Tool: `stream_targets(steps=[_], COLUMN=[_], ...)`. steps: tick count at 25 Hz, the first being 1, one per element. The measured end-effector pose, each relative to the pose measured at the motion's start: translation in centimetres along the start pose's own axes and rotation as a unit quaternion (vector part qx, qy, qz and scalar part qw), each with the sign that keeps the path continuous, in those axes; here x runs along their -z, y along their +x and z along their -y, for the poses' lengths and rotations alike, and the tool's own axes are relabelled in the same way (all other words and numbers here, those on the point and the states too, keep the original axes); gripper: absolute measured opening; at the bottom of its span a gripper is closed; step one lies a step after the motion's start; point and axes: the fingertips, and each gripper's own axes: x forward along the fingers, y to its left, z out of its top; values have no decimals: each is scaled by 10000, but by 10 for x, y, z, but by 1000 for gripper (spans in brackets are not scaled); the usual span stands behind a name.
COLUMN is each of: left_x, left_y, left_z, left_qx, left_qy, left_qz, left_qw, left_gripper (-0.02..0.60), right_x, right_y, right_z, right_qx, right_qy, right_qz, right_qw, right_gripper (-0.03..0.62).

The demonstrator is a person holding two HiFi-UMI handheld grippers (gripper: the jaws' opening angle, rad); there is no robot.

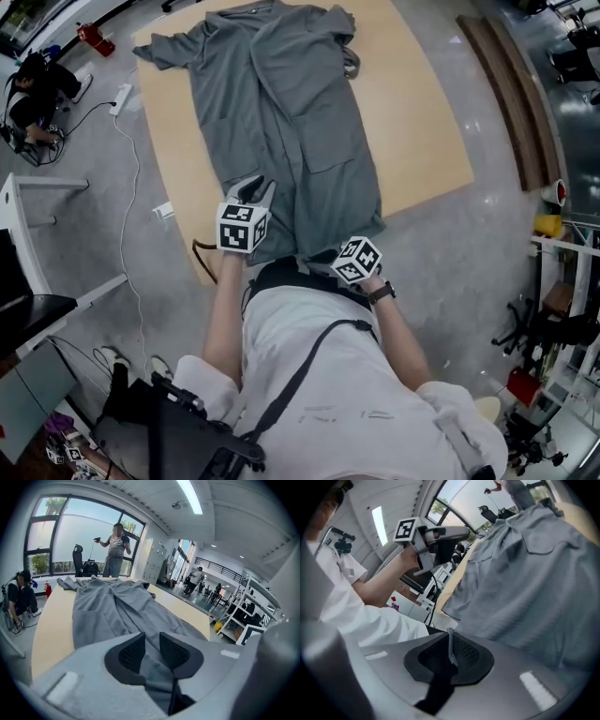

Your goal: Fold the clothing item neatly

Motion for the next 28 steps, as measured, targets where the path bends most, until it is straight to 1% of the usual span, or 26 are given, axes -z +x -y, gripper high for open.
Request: stream_targets(steps=[2, 3, 4, 6, 7, 10, 11, 13, 15, 18, 22, 25, 28], left_x=[3, 3, 3, 0, -3, -12, -16, -28, -41, -64, -98, -122, -142], left_y=[5, 7, 9, 12, 12, 12, 13, 15, 21, 34, 58, 86, 120], left_z=[0, 0, -1, -4, -6, -7, -6, -4, -3, 1, 13, 26, 31], left_qx=[2, 7, 12, 14, 15, 67, 94, 116, 102, 82, 92, 136, 159], left_qy=[-15, -40, -67, -98, -107, -159, -177, -199, -183, -155, -185, -116, 5], left_qz=[-58, -74, -81, -76, -66, -1, 44, 146, 197, 239, 284, 254, 136], left_qw=[10000, 10000, 9999, 9999, 9999, 9999, 9998, 9996, 9996, 9996, 9994, 9995, 9998], left_gripper=[101, 101, 101, 100, 100, 100, 88, 1, 0, 0, 0, 0, 0], right_x=[2, -1, -7, -29, -42, -82, -95, -125, -155, -192, -229, -257, -290], right_y=[16, 20, 18, 5, -6, -48, -65, -100, -135, -178, -223, -255, -276], right_z=[13, 17, 20, 21, 22, 29, 34, 47, 66, 101, 158, 216, 278], right_qx=[20, 59, 91, 136, 169, 373, 472, 716, 988, 1358, 1637, 1946, 2195], right_qy=[253, 277, 244, 115, 46, -109, -133, -152, -175, -238, -157, -46, 117], right_qz=[-51, -57, -16, 246, 430, 1056, 1289, 1775, 2193, 2518, 2673, 2755, 2867], right_qw=[9997, 9996, 9997, 9995, 9989, 9937, 9904, 9814, 9705, 9579, 9495, 9414, 9325], right_gripper=[38, 60, 95, 142, 146, 132, 123, 99, 81, 75, 78, 86, 110])
